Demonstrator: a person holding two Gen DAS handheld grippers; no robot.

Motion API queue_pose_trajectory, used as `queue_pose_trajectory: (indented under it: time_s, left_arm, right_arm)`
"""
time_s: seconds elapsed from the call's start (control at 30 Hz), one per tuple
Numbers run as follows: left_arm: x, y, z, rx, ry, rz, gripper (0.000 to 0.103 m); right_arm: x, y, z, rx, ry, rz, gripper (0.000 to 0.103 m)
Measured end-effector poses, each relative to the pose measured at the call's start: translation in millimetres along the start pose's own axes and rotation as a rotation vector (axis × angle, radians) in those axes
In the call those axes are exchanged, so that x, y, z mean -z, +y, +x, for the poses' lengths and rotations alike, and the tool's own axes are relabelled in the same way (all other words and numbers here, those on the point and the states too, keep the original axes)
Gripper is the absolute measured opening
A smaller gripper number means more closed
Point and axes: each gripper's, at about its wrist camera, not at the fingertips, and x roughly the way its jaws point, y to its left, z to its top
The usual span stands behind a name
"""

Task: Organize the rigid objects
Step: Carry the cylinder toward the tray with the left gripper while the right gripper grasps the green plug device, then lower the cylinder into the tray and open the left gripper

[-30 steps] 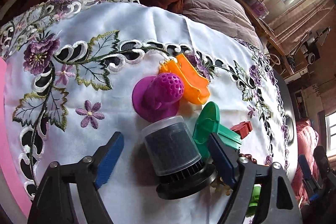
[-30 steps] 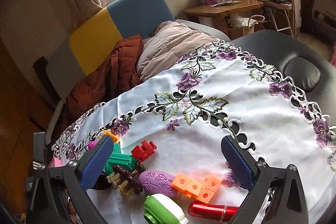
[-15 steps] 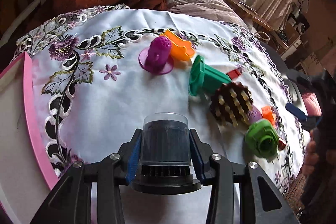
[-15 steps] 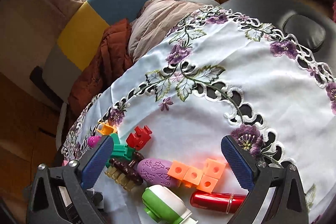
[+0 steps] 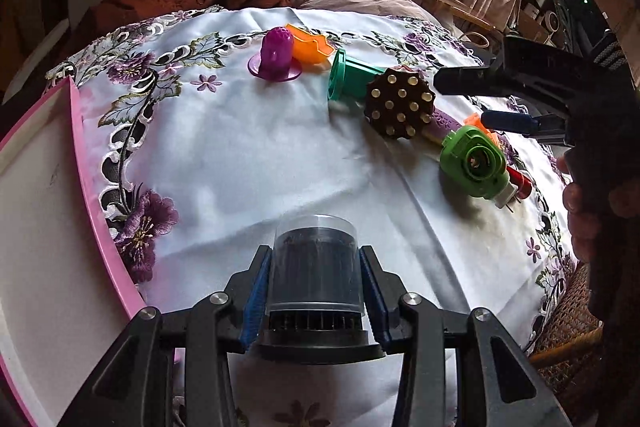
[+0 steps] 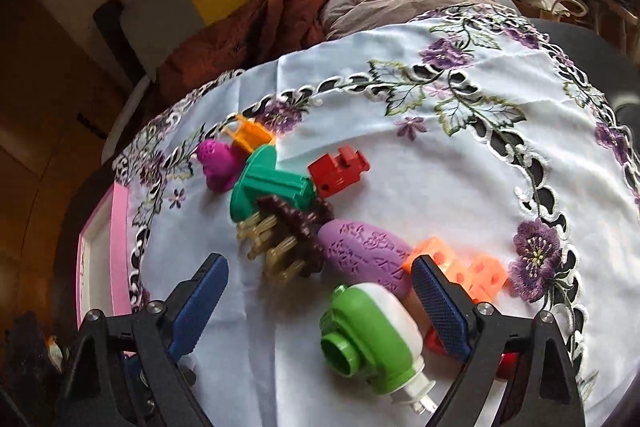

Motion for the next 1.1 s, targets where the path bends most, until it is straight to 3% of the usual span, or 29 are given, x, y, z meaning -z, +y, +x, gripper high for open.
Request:
queue_pose_trajectory:
  time_s: [0.13,0.23,0.3,0.33,0.37,0.57,0.67,0.77,0.9,1.1]
  left_arm:
    - [5,4,-4,0.019,-0.006,-0.012,0.043]
    - [8,6,-15,0.051,-0.032,-0.018,0.043]
    - [9,10,-27,0.07,-0.057,-0.031,0.043]
    - [9,14,-33,0.077,-0.066,-0.044,0.043]
    - [9,19,-40,0.086,-0.075,-0.06,0.043]
    - [11,71,-84,0.073,-0.166,-0.187,0.043]
    - [15,107,-98,0.017,-0.192,-0.245,0.043]
    - [19,149,-102,-0.052,-0.19,-0.313,0.043]
    - [21,205,-102,-0.078,-0.18,-0.434,0.043]
    - [3,258,-89,-0.132,-0.16,-0.488,0.043]
  right_arm:
    - [10,18,3,0.064,0.073,-0.098,0.094]
    - [21,20,16,0.176,0.137,-0.177,0.094]
    - [30,16,28,0.238,0.185,-0.207,0.076]
    - [34,14,33,0.277,0.191,-0.22,0.054]
    - [37,11,36,0.281,0.203,-0.22,0.051]
    - [31,6,32,0.251,0.184,-0.21,0.051]
    - [29,2,30,0.233,0.189,-0.193,0.053]
    - [29,2,28,0.232,0.19,-0.196,0.054]
    - [30,3,31,0.234,0.188,-0.197,0.054]
    - [34,10,37,0.245,0.173,-0.217,0.054]
